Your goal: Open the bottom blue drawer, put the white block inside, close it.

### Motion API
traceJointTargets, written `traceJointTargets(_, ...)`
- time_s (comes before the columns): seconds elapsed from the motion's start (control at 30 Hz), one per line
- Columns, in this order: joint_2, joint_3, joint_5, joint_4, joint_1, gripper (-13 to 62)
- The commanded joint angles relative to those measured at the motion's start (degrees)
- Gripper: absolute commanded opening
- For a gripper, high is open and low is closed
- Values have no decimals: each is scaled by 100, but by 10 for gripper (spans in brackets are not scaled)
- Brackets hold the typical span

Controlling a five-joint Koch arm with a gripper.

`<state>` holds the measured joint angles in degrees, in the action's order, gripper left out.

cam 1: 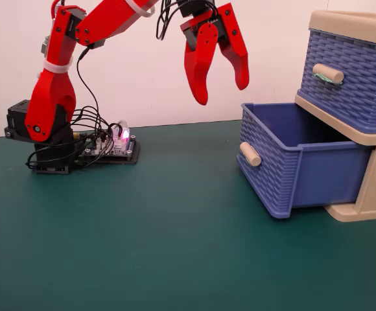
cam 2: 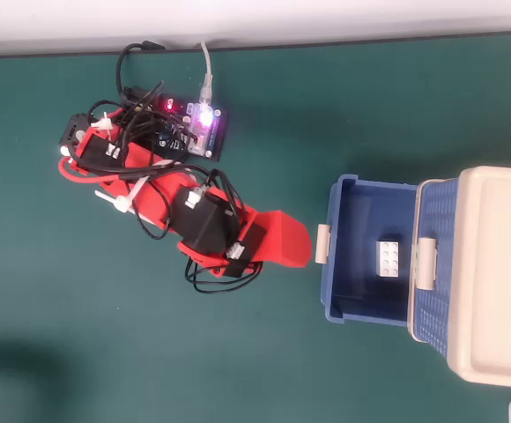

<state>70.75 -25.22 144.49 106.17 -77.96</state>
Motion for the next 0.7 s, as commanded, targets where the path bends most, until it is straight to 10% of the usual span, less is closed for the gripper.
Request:
traceJointTargets(0.0, -211, -70, -62, 79, -9, 340)
traceJointTargets(0.67, -1995, 606, 0, -3041, -606, 345)
